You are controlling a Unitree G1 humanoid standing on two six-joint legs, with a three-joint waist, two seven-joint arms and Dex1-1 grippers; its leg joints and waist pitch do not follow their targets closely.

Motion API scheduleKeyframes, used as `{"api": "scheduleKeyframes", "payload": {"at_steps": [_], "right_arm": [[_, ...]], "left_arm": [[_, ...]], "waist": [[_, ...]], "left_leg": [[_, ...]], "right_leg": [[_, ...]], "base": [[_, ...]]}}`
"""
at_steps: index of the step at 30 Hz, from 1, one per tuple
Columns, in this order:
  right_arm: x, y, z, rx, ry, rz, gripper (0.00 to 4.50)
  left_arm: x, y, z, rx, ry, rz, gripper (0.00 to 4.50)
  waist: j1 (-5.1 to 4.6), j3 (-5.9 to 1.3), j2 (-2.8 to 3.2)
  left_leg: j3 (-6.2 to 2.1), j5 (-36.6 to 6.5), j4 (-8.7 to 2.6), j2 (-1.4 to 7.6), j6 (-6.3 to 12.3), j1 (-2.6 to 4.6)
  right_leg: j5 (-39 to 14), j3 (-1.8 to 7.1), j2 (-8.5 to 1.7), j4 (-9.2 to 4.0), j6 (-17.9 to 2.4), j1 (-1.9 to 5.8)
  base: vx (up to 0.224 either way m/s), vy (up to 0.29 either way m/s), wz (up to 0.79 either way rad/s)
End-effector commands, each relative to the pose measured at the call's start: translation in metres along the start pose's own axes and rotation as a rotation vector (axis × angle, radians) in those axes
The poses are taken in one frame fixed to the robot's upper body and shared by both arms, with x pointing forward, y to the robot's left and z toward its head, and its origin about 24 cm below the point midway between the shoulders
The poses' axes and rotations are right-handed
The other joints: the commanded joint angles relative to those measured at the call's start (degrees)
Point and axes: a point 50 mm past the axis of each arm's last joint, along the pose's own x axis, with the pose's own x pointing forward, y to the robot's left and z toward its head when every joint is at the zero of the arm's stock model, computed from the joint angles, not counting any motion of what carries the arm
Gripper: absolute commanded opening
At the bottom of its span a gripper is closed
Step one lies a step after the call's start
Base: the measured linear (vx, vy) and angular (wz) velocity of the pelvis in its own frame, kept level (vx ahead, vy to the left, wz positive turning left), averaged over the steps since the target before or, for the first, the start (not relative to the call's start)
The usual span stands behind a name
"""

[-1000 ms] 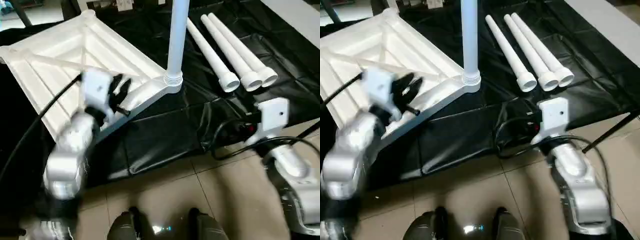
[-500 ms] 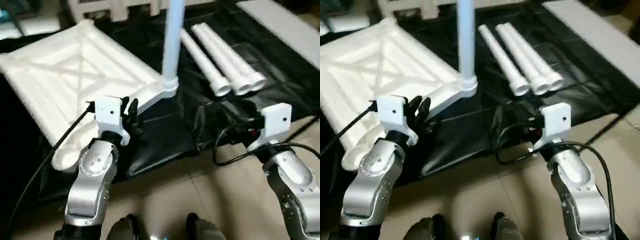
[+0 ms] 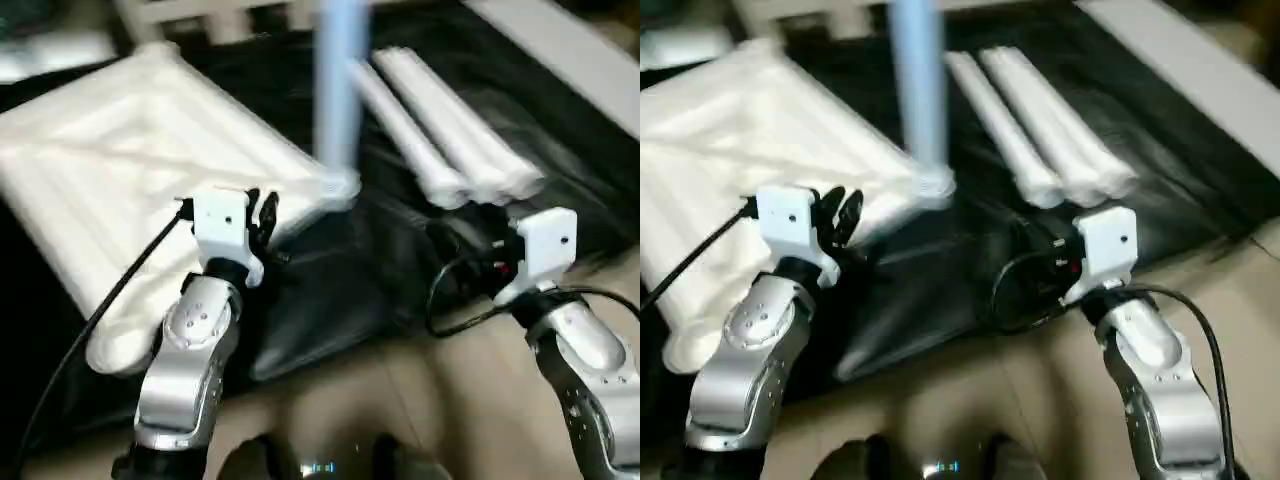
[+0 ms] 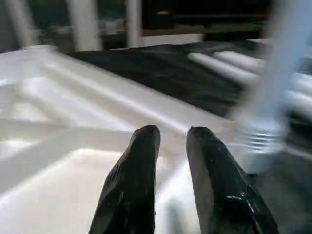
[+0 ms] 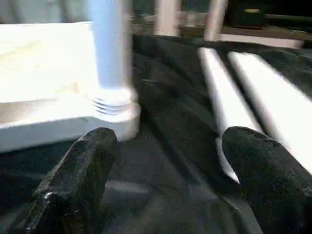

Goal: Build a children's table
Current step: Rotate leg to tighten

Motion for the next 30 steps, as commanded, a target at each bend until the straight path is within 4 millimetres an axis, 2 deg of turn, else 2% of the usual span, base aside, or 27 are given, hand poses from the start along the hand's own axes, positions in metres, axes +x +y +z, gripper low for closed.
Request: {"api": "scheduleKeyframes", "payload": {"at_steps": [1,2,3,4,5,6,7,8,9,11,12,13,14,15,16,18,19,20,21,22,23,24,25,26,27,28,30], "right_arm": [[-0.001,0.001,-0.001,-0.014,-0.001,0.011,3.9],[-0.001,0.001,-0.001,-0.014,-0.001,0.012,3.9],[-0.001,0.001,-0.001,-0.015,-0.002,0.013,3.9],[-0.002,0.001,-0.001,-0.019,-0.005,0.014,3.9],[-0.002,0.001,-0.001,-0.019,-0.005,0.014,3.9],[-0.002,0.001,-0.001,-0.029,-0.01,0.015,3.9],[-0.003,0.0,0.0,-0.018,-0.018,0.008,3.9],[-0.005,-0.002,0.0,-0.008,-0.027,-0.005,3.9],[-0.006,-0.004,0.0,0.009,-0.034,-0.022,3.9],[-0.008,-0.005,0.0,0.013,-0.036,-0.028,3.9],[-0.009,-0.005,0.001,0.011,-0.047,-0.032,3.9],[-0.01,-0.005,0.001,0.011,-0.049,-0.033,3.9],[-0.011,-0.005,0.002,0.024,-0.056,-0.036,3.9],[-0.011,-0.005,0.002,0.034,-0.06,-0.037,3.9],[-0.012,-0.005,0.002,0.038,-0.06,-0.037,3.9],[-0.014,-0.005,0.002,0.043,-0.061,-0.035,3.9],[-0.014,-0.005,0.002,0.048,-0.064,-0.038,3.9],[-0.015,-0.006,0.002,0.047,-0.066,-0.046,3.9],[-0.015,-0.007,0.002,0.049,-0.073,-0.055,3.9],[-0.016,-0.009,0.003,0.054,-0.08,-0.067,3.9],[-0.016,-0.009,0.003,0.054,-0.08,-0.067,3.9],[-0.019,-0.012,0.004,0.067,-0.093,-0.092,3.9],[-0.021,-0.013,0.004,0.075,-0.098,-0.095,3.9],[-0.021,-0.013,0.004,0.077,-0.099,-0.095,3.9],[-0.022,-0.013,0.004,0.08,-0.101,-0.095,3.9],[-0.024,-0.013,0.003,0.085,-0.101,-0.096,3.9],[-0.026,-0.013,0.003,0.09,-0.1,-0.087,3.9]], "left_arm": [[-0.002,0.002,0.002,0.013,0.0,0.016,1.16],[-0.002,0.002,0.002,0.013,0.0,0.016,1.16],[-0.002,0.002,0.002,0.014,0.0,0.015,1.16],[-0.002,0.001,0.002,0.015,0.001,0.014,1.16],[-0.002,0.001,0.002,0.015,0.001,0.014,1.16],[-0.002,0.001,0.002,0.015,0.002,0.011,1.16],[-0.001,0.001,0.001,0.016,0.002,0.009,1.16],[-0.001,0.0,0.001,0.016,0.002,0.007,1.16],[-0.001,-0.001,0.001,0.014,0.003,0.003,1.16],[0.0,-0.001,0.001,0.012,0.004,0.001,1.16],[0.0,-0.002,0.001,0.011,0.005,-0.003,1.16],[0.0,-0.002,0.001,0.012,0.006,-0.004,1.16],[0.0,-0.002,0.001,0.009,0.005,-0.005,1.16],[0.0,-0.002,0.001,0.006,0.004,-0.004,1.16],[0.0,-0.002,0.001,0.007,0.005,-0.004,1.16],[0.0,-0.002,0.0,0.006,0.006,-0.003,1.16],[0.0,-0.003,0.0,0.005,0.007,-0.004,1.16],[0.0,-0.004,0.0,0.004,0.01,-0.015,1.16],[0.0,-0.006,-0.001,-0.004,0.011,-0.038,1.16],[-0.001,-0.008,-0.001,-0.008,0.012,-0.066,1.16],[-0.001,-0.008,-0.001,-0.008,0.012,-0.066,1.16],[-0.004,-0.013,-0.004,-0.024,0.019,-0.145,1.16],[-0.005,-0.015,-0.004,-0.043,0.013,-0.19,1.16],[-0.006,-0.016,-0.003,-0.046,0.012,-0.197,1.16],[-0.006,-0.016,-0.003,-0.055,0.008,-0.217,1.16],[-0.007,-0.016,-0.003,-0.057,0.005,-0.253,1.16],[-0.008,-0.015,-0.006,-0.014,0.039,-0.328,1.16]], "waist": [[-1.03,-5.04,0.63],[-1.61,-4.94,0.77],[-2.26,-5.22,0.44],[-2.71,-5.04,-0.33],[-2.89,-4.99,-1.34],[-1.4,-4.04,-3.92],[1.29,-3.63,-6.11],[1.68,-4.11,-4.58],[2.51,-3.36,-5.02],[2.53,-2.97,-4.24],[3.11,-3.54,-2.92],[3.31,-3.68,-1.74],[2.9,-4.42,1.26],[1.23,-5.03,2.14],[-1.29,-6.37,2.5],[-1.66,-6.3,0.92],[-1.88,-6.31,0.66],[-2.1,-5.12,-0.24],[-1.79,-4.48,-1.46],[-1.34,-3.8,-3.55],[-0.49,-3.8,-5.33],[0.48,-5.61,-4.97],[1.09,-5.24,-4.89],[1.08,-5.07,-5.1],[1.12,-5.37,-3.91],[0.88,-6.08,-2.76],[0.65,-6.71,-1.49]], "left_leg": [[-4.11,6.75,-2.28,-0.42,30.04,7.15],[-6.43,5.83,-2.22,0.27,32.27,9.05],[-11.62,6.96,-2.24,2.24,36.42,12.37],[-14.66,9.33,-2.47,3.61,38.05,12.4],[-15.39,9.16,-2.71,2.83,35.85,11.48],[-11.91,1.57,-1.47,-3.36,23.36,5.57],[-1.04,-10.18,5.16,-9.06,16.86,0.06],[-0.33,-8.65,7.13,-8.1,16.18,-2.73],[-0.07,-5.19,8.18,-7.12,12.23,-3.2],[0.46,-1.29,6.85,-5.88,8.85,-2.69],[0.37,1.7,4.72,-4.69,9.07,-3.46],[0.08,3.35,3.09,-3.51,9.19,-3.27],[-1.52,5.39,-0.26,0.03,9.46,0.06],[-4.21,5.89,-1.31,2.99,11.3,4.78],[-11.24,-9.15,-2.84,7.14,23.0,10.32],[-10.24,-5.31,-2.07,5.38,24.08,9.39],[-9.64,-2.7,-2.14,4.84,24.58,9.17],[-8.04,-2.64,-3.59,4.44,25.23,7.01],[-5.65,-8.24,-4.15,2.59,23.83,5.48],[-2.78,-16.3,-3.2,-0.55,19.41,4.11],[-0.99,-17.35,-0.45,-3.28,16.65,1.7],[0.55,-9.35,5.8,-5.58,12.03,0.54],[-0.89,0.21,3.9,-4.33,8.59,-1.11],[-0.95,4.51,2.88,-3.96,7.31,-1.4],[-1.29,14.27,0.97,-2.48,5.52,-1.08],[-1.36,19.09,0.99,-1.08,4.14,-0.37],[-2.43,21.18,0.92,1.36,4.0,1.25]], "right_leg": [[-14.53,-0.49,4.44,0.98,-11.62,-0.15],[-15.72,-0.05,5.0,3.11,-10.4,-2.25],[-16.78,2.24,4.99,7.62,-4.33,-6.14],[-15.81,5.75,3.03,10.01,0.19,-8.22],[-14.0,8.2,2.01,9.45,1.03,-8.2],[-8.14,13.4,-0.54,3.59,3.23,-2.59],[-5.49,19.67,-0.04,-1.09,3.01,5.93],[-1.96,21.3,-2.85,0.42,0.5,9.54],[4.22,20.42,-0.62,1.03,0.66,7.97],[-0.17,19.17,-0.19,-0.46,-3.78,8.0],[-3.25,18.04,0.89,-1.22,-6.94,8.85],[-4.53,17.07,1.25,-1.42,-7.11,8.8],[-5.93,12.99,3.11,-0.38,-4.81,7.01],[-6.68,9.75,4.25,2.46,-2.69,3.54],[-14.78,6.86,5.33,12.98,-0.79,-4.88],[-8.83,7.15,4.5,14.8,4.94,-7.78],[-7.02,7.2,4.29,14.85,6.21,-8.44],[-3.45,8.01,3.61,14.55,6.6,-8.66],[0.38,8.92,2.72,11.15,4.13,-8.11],[1.45,11.48,0.58,4.21,2.21,-5.75],[-7.19,15.15,-1.95,0.31,3.36,-3.26],[-23.25,19.22,-5.67,-1.08,4.13,0.78],[-9.48,17.95,-4.9,1.42,2.72,1.75],[1.39,16.64,-3.62,2.58,2.12,1.48],[23.7,13.71,-1.04,5.03,-0.99,0.01],[35.3,12.26,0.43,6.29,-5.08,-0.94],[31.44,11.14,0.23,6.39,-12.33,-2.13]], "base": [[0.139,-0.019,0.83],[0.135,-0.033,0.77],[0.119,-0.106,0.69],[0.119,-0.106,0.69],[0.101,-0.133,0.6],[0.07,-0.121,0.73],[0.07,-0.121,0.73],[0.124,-0.075,0.59],[0.167,-0.02,0.27],[0.145,-0.015,0.22],[0.133,0.025,0.05],[0.133,0.025,0.05],[0.178,0.075,0.04],[0.191,0.095,-0.07],[0.191,0.095,-0.07],[0.152,0.088,-0.03],[0.138,0.083,0.01],[0.127,0.037,-0.03],[0.124,-0.028,0.06],[0.124,-0.028,0.06],[0.109,-0.102,0.17],[0.117,-0.089,0.1],[0.117,-0.089,0.1],[0.117,-0.036,-0.01],[0.094,0.001,0.0],[0.094,0.001,0.0],[0.062,0.066,0.04]]}}
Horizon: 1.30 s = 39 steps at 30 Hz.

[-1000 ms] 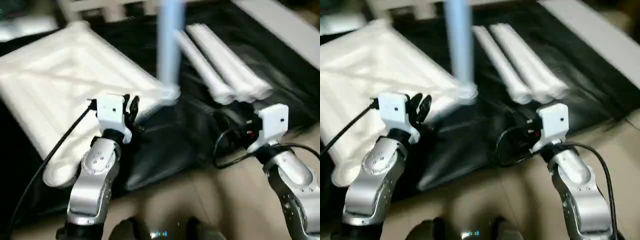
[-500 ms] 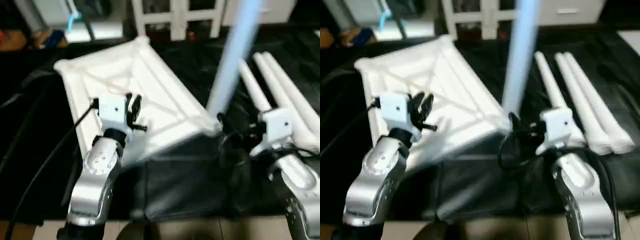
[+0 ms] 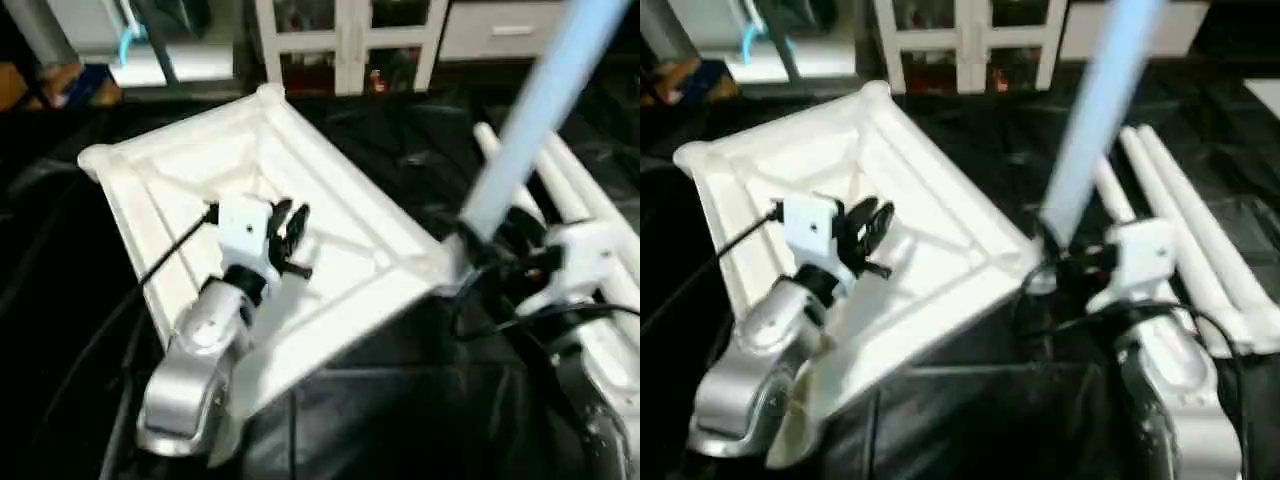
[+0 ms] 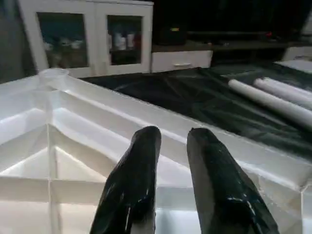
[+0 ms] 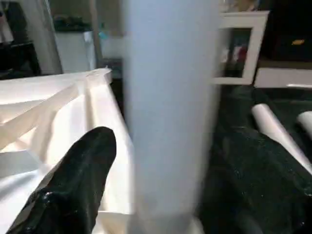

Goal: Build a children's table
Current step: Rotate leg to tighten

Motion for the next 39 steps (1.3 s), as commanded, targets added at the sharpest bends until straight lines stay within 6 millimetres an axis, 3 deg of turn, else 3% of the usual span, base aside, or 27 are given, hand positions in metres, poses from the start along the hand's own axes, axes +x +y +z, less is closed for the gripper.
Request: {"api": "scheduleKeyframes", "payload": {"at_steps": [1,2,3,4,6,7,8,10,14,16,17,19,21,22,26,28,29,32,34,36,37,39], "right_arm": [[-0.003,0.002,0.002,0.012,-0.015,0.025,3.9],[-0.003,0.002,0.002,0.013,-0.014,0.035,3.9],[-0.002,0.002,0.002,0.028,-0.007,0.068,3.9],[-0.001,0.001,0.001,0.041,0.008,0.089,3.9],[-0.001,0.0,-0.002,0.071,0.046,0.133,3.9],[-0.001,-0.001,-0.006,0.081,0.082,0.17,3.9],[-0.001,-0.003,-0.009,0.076,0.109,0.196,3.9],[-0.002,-0.004,-0.013,0.082,0.141,0.227,3.9],[-0.004,0.011,-0.02,0.111,0.189,0.336,3.9],[-0.003,0.017,-0.021,0.115,0.194,0.367,3.9],[-0.003,0.023,-0.023,0.122,0.194,0.39,3.9],[0.0,0.029,-0.024,0.13,0.189,0.413,3.9],[0.012,0.042,-0.023,0.163,0.156,0.459,3.9],[0.015,0.044,-0.023,0.164,0.15,0.465,3.9],[0.019,0.043,-0.021,0.142,0.139,0.46,3.9],[0.023,0.036,-0.018,0.122,0.126,0.428,3.9],[0.022,0.029,-0.016,0.106,0.122,0.408,3.9],[0.017,0.023,-0.012,0.095,0.122,0.402,3.9],[0.015,0.02,-0.011,0.083,0.124,0.401,3.9],[0.012,0.019,-0.01,0.071,0.127,0.403,3.9],[0.011,0.019,-0.01,0.069,0.128,0.406,3.9],[0.008,0.018,-0.008,0.063,0.13,0.414,3.9]], "left_arm": [[-0.003,0.002,-0.005,0.019,0.043,-0.06,1.16],[-0.003,0.003,-0.005,0.022,0.048,-0.069,1.16],[-0.003,0.006,-0.003,0.018,0.05,-0.086,1.16],[-0.003,0.009,0.0,0.007,0.037,-0.097,1.16],[-0.003,0.012,0.004,-0.006,0.029,-0.116,1.16],[-0.004,0.014,0.007,0.005,0.026,-0.14,1.16],[-0.005,0.014,0.009,0.027,0.028,-0.182,1.16],[-0.009,0.014,0.009,0.063,0.054,-0.242,1.16],[-0.019,0.019,0.012,0.13,0.104,-0.337,1.16],[-0.021,0.02,0.015,0.13,0.106,-0.365,1.16],[-0.023,0.019,0.018,0.132,0.114,-0.402,1.16],[-0.027,0.012,0.019,0.129,0.141,-0.484,1.16],[-0.031,-0.012,0.009,0.116,0.225,-0.659,1.16],[-0.028,-0.016,0.005,0.119,0.228,-0.663,1.16],[-0.022,-0.024,-0.001,0.13,0.224,-0.666,1.52],[-0.02,-0.033,-0.01,0.158,0.252,-0.719,1.68],[-0.023,-0.036,-0.016,0.178,0.3,-0.778,1.84],[-0.023,-0.033,-0.023,0.223,0.355,-0.788,1.96],[-0.022,-0.03,-0.026,0.256,0.393,-0.784,2.12],[-0.023,-0.027,-0.031,0.295,0.431,-0.797,2.26],[-0.024,-0.026,-0.032,0.306,0.439,-0.799,2.36],[-0.025,-0.022,-0.034,0.328,0.458,-0.797,2.52]], "waist": [[-0.06,-5.31,0.37],[-0.15,-5.06,0.46],[-0.01,-4.31,0.65],[-0.08,-3.89,0.63],[-0.02,-3.38,0.4],[-0.07,-3.1,0.12],[-0.11,-3.12,-0.2],[-0.38,-2.88,-0.13],[-0.68,-3.34,-0.76],[-0.63,-3.58,-0.57],[-0.69,-3.65,-0.8],[-0.5,-3.89,-0.59],[-0.6,-3.98,-0.42],[-0.68,-3.96,-0.49],[-0.48,-4.13,-0.61],[-0.26,-4.05,-0.81],[-0.27,-3.81,-0.64],[-0.31,-3.95,-0.61],[-0.33,-4.08,-0.09],[-0.27,-4.24,-0.31],[-0.23,-4.22,0.08],[-0.16,-4.22,-0.06]], "left_leg": [[-2.69,24.18,-3.31,7.16,4.83,1.09],[-2.73,22.58,-3.57,7.13,5.15,1.13],[-2.24,14.48,-4.2,7.16,5.95,1.11],[-2.07,5.29,-4.82,7.55,6.73,0.86],[-1.51,-4.63,-5.46,7.86,6.99,0.83],[-1.12,-8.78,-5.91,8.13,6.53,0.76],[-1.0,-10.34,-6.09,8.11,6.35,0.76],[-0.61,-13.49,-6.41,8.16,4.86,0.88],[0.26,-10.45,-6.58,8.25,5.11,0.57],[0.59,-8.38,-6.61,8.38,5.78,0.56],[0.64,-8.12,-6.65,8.42,5.93,0.48],[0.74,-6.95,-6.67,8.41,6.42,0.52],[0.67,-4.52,-6.71,8.42,7.33,0.22],[0.77,-4.66,-6.78,8.48,7.58,0.22],[1.15,-2.13,-6.52,8.56,7.83,0.08],[1.29,-3.57,-6.64,8.51,7.7,0.12],[1.27,-3.72,-6.8,8.56,7.68,0.04],[1.44,-3.68,-6.94,8.58,7.58,0.36],[1.52,-1.74,-6.85,8.58,8.1,0.35],[1.52,0.19,-6.78,8.63,8.9,0.32],[1.52,1.1,-6.68,8.57,9.35,0.32],[1.57,1.37,-6.69,8.66,9.75,0.37]], "right_leg": [[24.25,1.32,-4.03,-1.97,-14.94,3.58],[20.48,1.07,-4.19,-2.53,-15.87,3.46],[12.33,1.11,-4.8,-3.76,-17.35,3.21],[5.69,1.17,-5.63,-4.39,-18.92,3.73],[-1.44,1.22,-6.44,-5.28,-19.75,3.76],[-5.5,1.21,-6.78,-5.82,-19.24,3.71],[-7.43,1.25,-6.85,-6.01,-18.8,3.76],[-12.94,1.43,-7.21,-6.51,-17.11,3.36],[-12.47,1.32,-7.18,-6.55,-15.96,3.25],[-10.59,1.25,-7.21,-6.38,-16.12,3.05],[-10.11,1.23,-7.21,-6.33,-16.32,3.11],[-8.35,1.16,-7.2,-5.97,-16.91,2.87],[-5.62,1.06,-7.11,-5.58,-17.29,2.89],[-5.42,1.03,-7.09,-5.65,-17.52,2.87],[-1.86,1.17,-7.3,-5.56,-17.88,3.01],[-3.81,1.27,-7.4,-5.81,-17.51,3.13],[-4.16,1.29,-7.37,-5.94,-17.23,3.06],[-3.43,1.22,-7.17,-5.92,-16.78,3.04],[-0.11,1.1,-7.23,-5.62,-17.64,3.09],[2.41,0.98,-7.18,-5.44,-18.11,3.19],[3.33,0.92,-7.17,-5.25,-18.32,3.14],[3.68,0.88,-7.23,-5.37,-18.42,3.24]], "base": [[0.055,0.077,0.04],[0.017,0.084,0.01],[-0.035,0.073,0.05],[-0.035,0.073,0.05],[-0.052,0.045,0.09],[-0.056,0.037,0.1],[-0.059,0.032,0.09],[-0.055,0.026,0.08],[0.0,0.0,0.0],[0.0,0.0,0.0],[0.0,0.0,0.0],[0.0,0.0,0.0],[0.0,0.0,0.0],[0.0,0.0,0.0],[0.0,0.0,0.0],[0.0,0.0,0.0],[0.0,0.0,0.0],[0.0,0.0,0.0],[0.0,0.0,0.0],[0.0,0.0,0.0],[0.0,0.0,0.0],[0.0,0.0,0.0]]}}
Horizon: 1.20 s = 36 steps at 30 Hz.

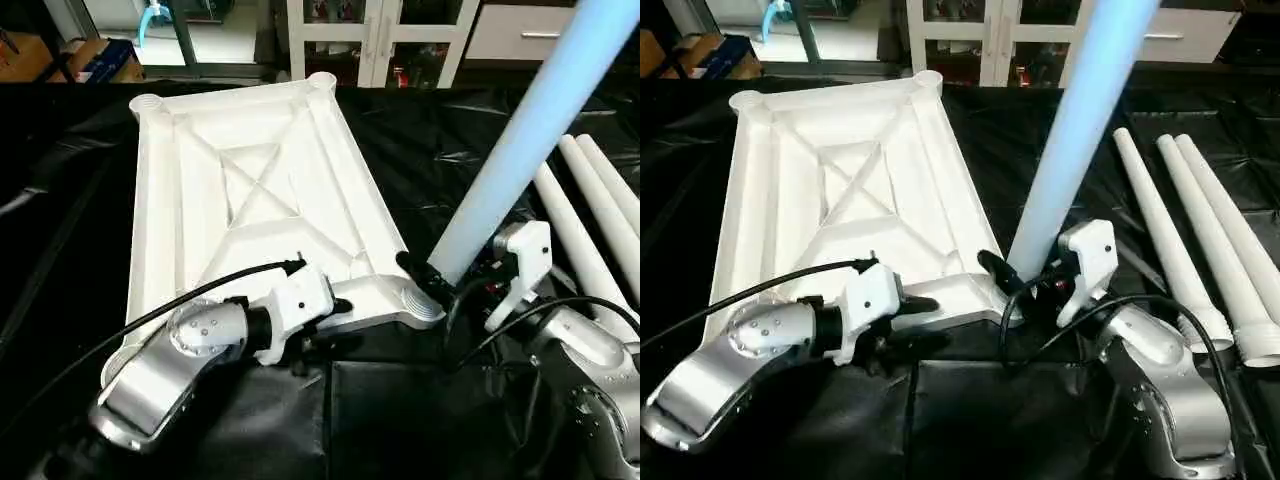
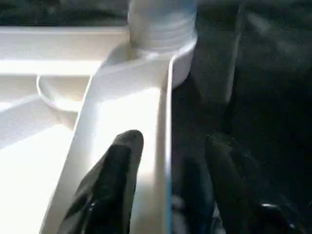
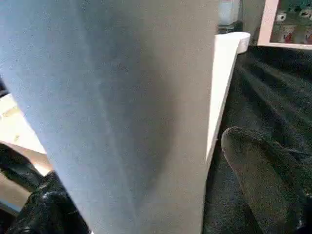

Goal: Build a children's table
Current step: Rotate leg to tighten

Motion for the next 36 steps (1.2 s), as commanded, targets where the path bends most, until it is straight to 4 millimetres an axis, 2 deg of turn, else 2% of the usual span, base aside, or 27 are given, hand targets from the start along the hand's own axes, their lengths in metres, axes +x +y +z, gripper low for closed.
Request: {"api": "scheduleKeyframes", "payload": {"at_steps": [1,5,8,9,10,12,14,17,18,22,23,24,28,30,33,36], "right_arm": [[-0.007,0.001,0.005,-0.013,-0.006,0.01,3.9],[-0.01,0.003,0.005,-0.013,0.002,0.033,3.9],[-0.011,0.005,0.005,-0.012,0.006,0.049,3.9],[-0.012,0.005,0.005,-0.013,0.006,0.049,3.9],[-0.011,0.005,0.005,-0.015,0.005,0.049,3.9],[-0.011,0.006,0.006,-0.018,0.001,0.045,3.9],[-0.011,0.006,0.006,-0.018,-0.001,0.044,3.9],[-0.011,0.008,0.007,-0.019,-0.003,0.045,3.9],[-0.012,0.008,0.007,-0.021,-0.002,0.044,3.9],[-0.013,0.008,0.007,-0.023,-0.002,0.039,3.9],[-0.014,0.007,0.007,-0.023,-0.003,0.038,3.9],[-0.014,0.007,0.008,-0.023,-0.003,0.036,3.9],[-0.015,0.007,0.008,-0.021,-0.004,0.037,3.9],[-0.016,0.008,0.007,-0.021,-0.002,0.042,3.9],[-0.017,0.008,0.007,-0.023,0.001,0.043,3.9],[-0.017,0.007,0.007,-0.027,0.0,0.034,3.9]], "left_arm": [[-0.002,0.0,-0.006,0.013,0.035,-0.01,2.65],[-0.003,0.003,-0.008,0.008,0.043,0.001,3.08],[-0.002,0.002,-0.008,-0.008,0.038,-0.015,3.21],[-0.002,0.001,-0.009,-0.009,0.04,-0.019,3.4],[0.0,0.0,-0.011,-0.006,0.056,-0.016,3.4],[0.002,0.002,-0.014,0.004,0.082,0.008,3.55],[0.003,0.003,-0.015,0.008,0.087,0.021,3.21],[0.004,0.006,-0.017,-0.008,0.088,0.035,3.22],[0.004,0.006,-0.017,-0.02,0.088,0.04,2.81],[0.004,0.007,-0.021,-0.035,0.121,0.051,2.73],[0.004,0.008,-0.022,-0.036,0.133,0.056,2.6],[0.004,0.008,-0.023,-0.039,0.139,0.06,2.42],[0.005,0.007,-0.022,-0.056,0.137,0.048,2.23],[0.006,0.006,-0.022,-0.059,0.143,0.038,1.89],[0.007,0.002,-0.023,-0.053,0.157,0.015,1.8],[0.008,-0.003,-0.026,-0.055,0.186,-0.007,1.5]], "waist": [[0.19,-4.2,-0.17],[0.32,-3.9,-0.2],[0.38,-3.67,-0.14],[0.39,-3.64,-0.11],[0.44,-3.59,0.12],[0.41,-3.51,0.21],[0.41,-3.5,0.07],[0.63,-3.44,0.21],[0.64,-3.42,0.22],[0.76,-3.33,0.32],[0.77,-3.28,0.44],[0.69,-3.27,0.32],[0.77,-3.07,0.36],[0.75,-3.07,0.32],[0.78,-3.1,0.22],[0.77,-3.2,0.35]], "left_leg": [[-3.12,0.04,-5.5,7.12,7.46,1.13],[-3.19,-2.42,-5.79,7.26,7.08,1.06],[-3.26,-5.11,-6.09,7.35,5.92,1.1],[-3.26,-5.74,-6.16,7.4,5.57,1.13],[-3.34,-5.93,-6.2,7.39,5.25,1.12],[-3.35,-6.57,-6.3,7.42,4.83,1.12],[-3.29,-7.26,-6.34,7.42,4.54,1.15],[-3.17,-7.78,-6.44,7.37,4.19,1.26],[-3.17,-8.05,-6.5,7.37,4.0,1.16],[-2.96,-9.33,-6.77,7.46,3.43,1.29],[-2.99,-9.51,-6.8,7.46,3.31,1.28],[-2.99,-9.76,-6.87,7.47,3.21,1.16],[-2.91,-11.39,-7.08,7.5,2.63,1.28],[-2.89,-11.78,-7.15,7.52,2.38,1.24],[-2.82,-10.91,-7.2,7.51,2.72,1.19],[-2.82,-9.19,-7.22,7.52,3.54,1.15]], "right_leg": [[2.7,2.29,-4.86,-2.67,-16.85,2.66],[0.09,2.36,-5.02,-2.94,-17.33,2.68],[-2.27,2.44,-5.02,-3.16,-17.27,2.58],[-2.71,2.49,-5.05,-3.21,-17.21,2.53],[-2.68,2.49,-5.05,-3.17,-17.11,2.49],[-2.86,2.51,-5.02,-3.25,-16.97,2.46],[-3.43,2.61,-5.11,-3.46,-16.76,2.51],[-4.44,2.65,-5.1,-3.6,-16.45,2.37],[-4.83,2.65,-5.09,-3.6,-16.29,2.41],[-6.09,2.68,-5.1,-3.84,-15.8,2.16],[-6.26,2.67,-5.1,-3.81,-15.74,2.12],[-6.52,2.67,-5.13,-3.86,-15.57,2.21],[-9.17,2.78,-5.23,-4.19,-14.94,1.99],[-9.97,2.82,-5.28,-4.29,-14.62,2.01],[-9.62,2.87,-5.35,-4.4,-14.23,2.0],[-7.77,2.82,-5.31,-4.29,-14.37,2.06]], "base": [[0.0,0.0,0.0],[0.0,0.0,0.0],[0.0,0.0,0.0],[0.0,0.0,0.0],[0.0,0.0,0.0],[0.0,0.0,0.0],[0.0,0.0,0.0],[0.0,0.0,0.0],[0.0,0.0,0.0],[0.0,0.0,0.0],[0.0,0.0,0.0],[0.0,0.0,0.0],[0.0,0.0,0.0],[0.0,0.0,0.0],[0.0,0.0,0.0],[0.0,0.0,0.0]]}}
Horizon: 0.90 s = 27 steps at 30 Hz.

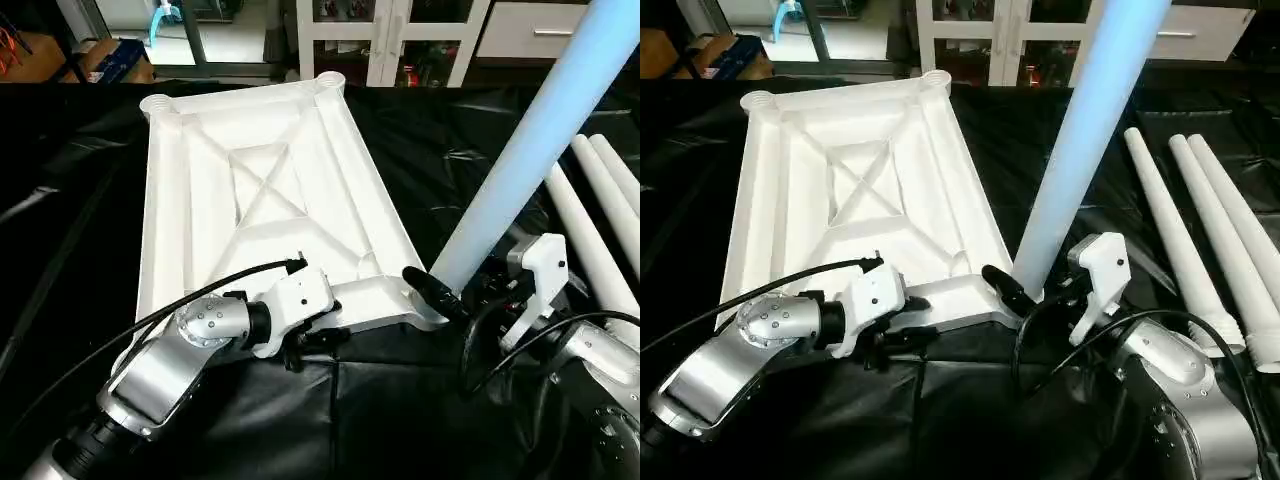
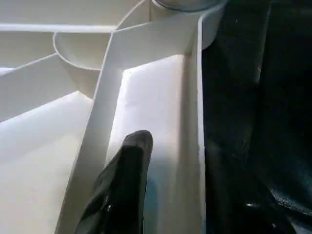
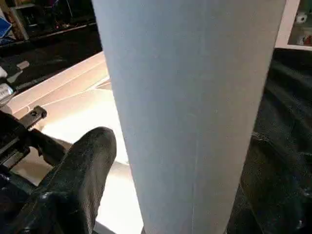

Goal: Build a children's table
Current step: Rotate leg to tighten

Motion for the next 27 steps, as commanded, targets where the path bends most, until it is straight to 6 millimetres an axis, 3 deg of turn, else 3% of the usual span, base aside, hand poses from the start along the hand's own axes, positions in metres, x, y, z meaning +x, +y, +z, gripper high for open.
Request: {"api": "scheduleKeyframes", "payload": {"at_steps": [1,3,5,8,15,16,21,22,25,27], "right_arm": [[-0.003,-0.001,0.003,-0.01,-0.006,-0.011,3.9],[-0.003,-0.002,0.004,-0.011,-0.007,-0.015,3.9],[-0.003,-0.003,0.004,-0.015,-0.009,-0.021,3.9],[-0.004,-0.005,0.005,-0.021,-0.014,-0.037,3.9],[-0.006,-0.003,0.006,-0.01,-0.018,-0.019,3.9],[-0.006,-0.002,0.006,-0.011,-0.015,-0.012,3.9],[-0.017,-0.014,0.001,-0.047,0.024,-0.055,3.9],[-0.017,-0.016,0.001,-0.055,0.029,-0.072,3.9],[-0.013,-0.021,-0.002,-0.07,0.055,-0.087,3.9],[-0.006,-0.024,-0.006,-0.065,0.065,-0.1,3.9]], "left_arm": [[0.004,-0.01,-0.021,-0.052,0.103,-0.042,1.45],[0.004,-0.011,-0.022,-0.056,0.11,-0.043,1.42],[0.005,-0.012,-0.023,-0.062,0.122,-0.04,1.1],[0.005,-0.012,-0.026,-0.071,0.141,-0.024,0.94],[0.006,-0.006,-0.038,-0.075,0.21,0.064,0.45],[0.006,-0.005,-0.039,-0.084,0.215,0.08,0.41],[-0.002,0.01,-0.048,-0.126,0.246,0.236,0.03],[-0.002,0.01,-0.046,-0.128,0.232,0.232,0.03],[-0.001,0.008,-0.041,-0.118,0.175,0.194,0.03],[0.0,0.004,-0.039,-0.094,0.158,0.167,0.03]], "waist": [[-0.08,-3.21,-0.39],[-0.05,-3.29,-0.36],[-0.07,-3.36,-0.29],[-0.05,-3.29,-0.09],[-0.09,-2.72,-0.03],[-0.23,-2.68,-0.08],[-0.76,-2.54,-0.36],[-0.84,-2.59,-0.48],[-1.59,-2.52,-0.79],[-1.69,-2.66,-0.79]], "left_leg": [[-3.7,-8.36,-6.27,7.5,4.17,0.83],[-3.65,-7.01,-6.21,7.49,4.83,0.83],[-3.66,-5.77,-6.19,7.54,5.37,0.84],[-3.61,-6.29,-6.27,7.58,5.46,0.91],[-3.74,-13.23,-6.88,7.72,2.75,1.08],[-3.93,-13.45,-6.99,7.74,2.45,0.79],[-3.99,-15.55,-6.97,7.55,2.28,0.58],[-4.01,-15.8,-6.96,7.53,2.17,0.61],[-4.58,-16.69,-7.15,7.37,2.17,-0.24],[-4.54,-15.97,-7.0,7.34,2.35,-0.03]], "right_leg": [[-6.73,2.77,-4.76,-3.9,-14.57,2.07],[-5.24,2.71,-4.74,-3.78,-14.95,2.15],[-3.64,2.6,-4.68,-3.65,-15.34,2.19],[-3.54,2.56,-4.63,-3.67,-15.63,2.13],[-12.42,2.84,-4.82,-4.68,-13.73,1.92],[-12.65,2.8,-4.86,-4.61,-13.37,2.13],[-17.84,2.98,-5.1,-5.18,-12.0,1.94],[-18.82,2.96,-5.1,-5.27,-11.7,1.89],[-23.34,2.69,-5.12,-5.31,-10.22,2.04],[-22.74,2.8,-5.14,-5.37,-10.29,1.77]], "base": [[0.0,0.0,0.0],[0.0,0.0,0.0],[0.0,0.0,0.0],[0.0,0.0,0.0],[0.0,0.0,0.0],[0.0,0.0,0.0],[0.0,0.0,0.0],[0.0,0.0,0.0],[0.0,0.0,0.0],[0.0,0.0,0.0]]}}
